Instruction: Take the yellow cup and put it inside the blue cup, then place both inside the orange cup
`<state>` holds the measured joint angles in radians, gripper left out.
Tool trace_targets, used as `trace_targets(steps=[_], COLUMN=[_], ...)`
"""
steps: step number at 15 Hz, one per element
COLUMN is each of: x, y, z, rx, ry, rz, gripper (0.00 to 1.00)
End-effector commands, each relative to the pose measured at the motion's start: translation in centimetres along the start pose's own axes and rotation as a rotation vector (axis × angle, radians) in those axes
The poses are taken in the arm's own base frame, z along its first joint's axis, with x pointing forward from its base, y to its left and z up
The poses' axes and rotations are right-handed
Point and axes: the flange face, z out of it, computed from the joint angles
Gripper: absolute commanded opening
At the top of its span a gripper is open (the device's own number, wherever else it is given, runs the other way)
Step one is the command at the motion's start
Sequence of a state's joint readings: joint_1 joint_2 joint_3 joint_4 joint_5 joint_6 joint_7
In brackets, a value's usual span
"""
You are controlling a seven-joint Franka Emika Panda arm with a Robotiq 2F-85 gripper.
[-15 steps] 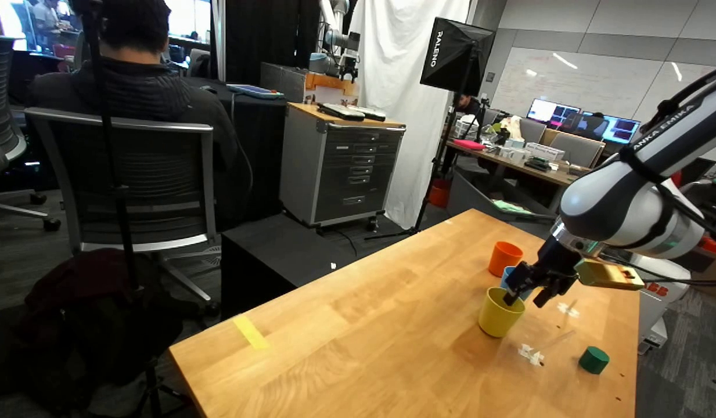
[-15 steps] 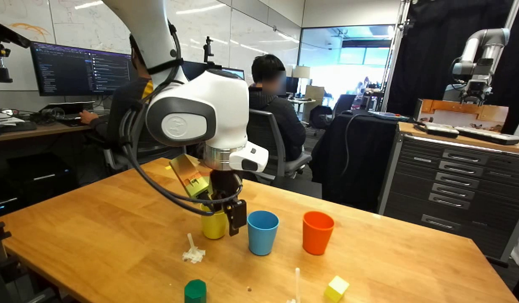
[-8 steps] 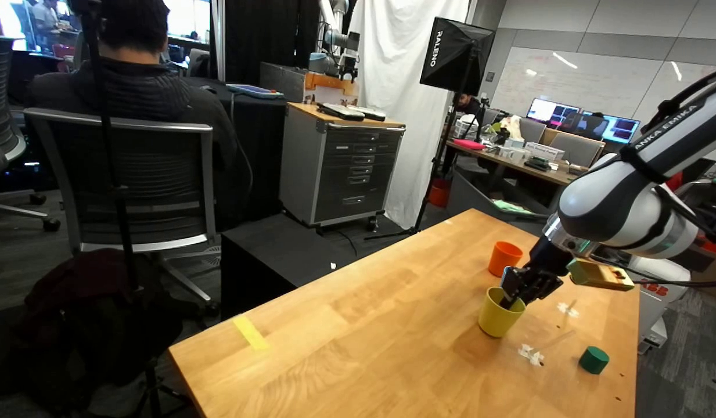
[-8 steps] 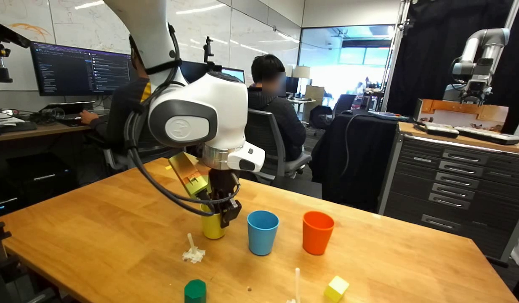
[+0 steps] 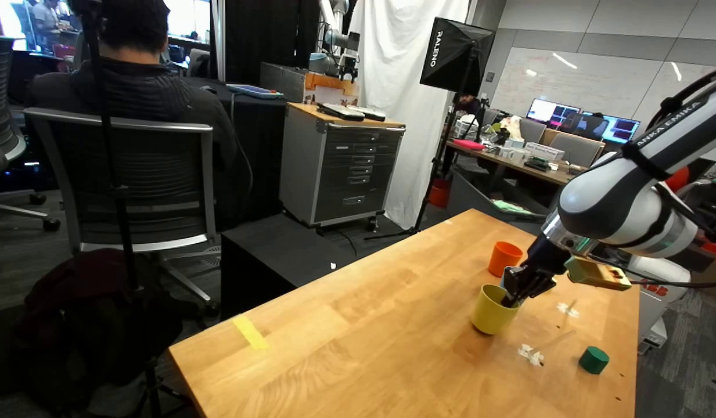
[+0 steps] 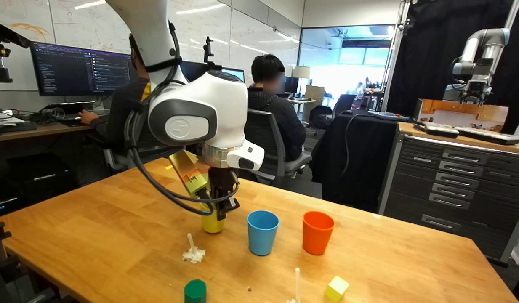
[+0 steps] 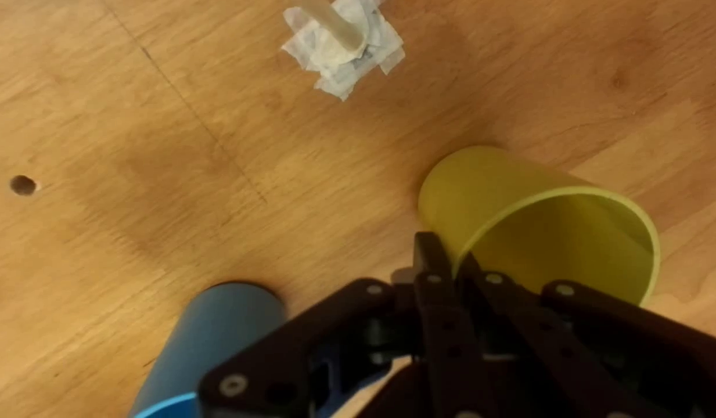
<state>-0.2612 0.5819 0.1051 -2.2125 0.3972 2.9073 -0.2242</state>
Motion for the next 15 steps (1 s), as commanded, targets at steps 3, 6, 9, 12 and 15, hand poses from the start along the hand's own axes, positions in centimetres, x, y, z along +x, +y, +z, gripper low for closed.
trace_targets(steps=[3,6,9,12,15], x=[1.6,2.7,3.6,4.0,4.3], y=[1.1,2.2,3.3,4.2,4.9], z=[-3.3,-5.9,-8.3,-10.2,-11.6], rx=[0.004,-0.003,-0.007,-0.006,-0.01], ry=[0.059,0.102,0.145,0.182,0.212], rz=[0.038,0.059,0.083,0.104,0.121], gripper=[0.06,0.06,0.06,0.06,0.06])
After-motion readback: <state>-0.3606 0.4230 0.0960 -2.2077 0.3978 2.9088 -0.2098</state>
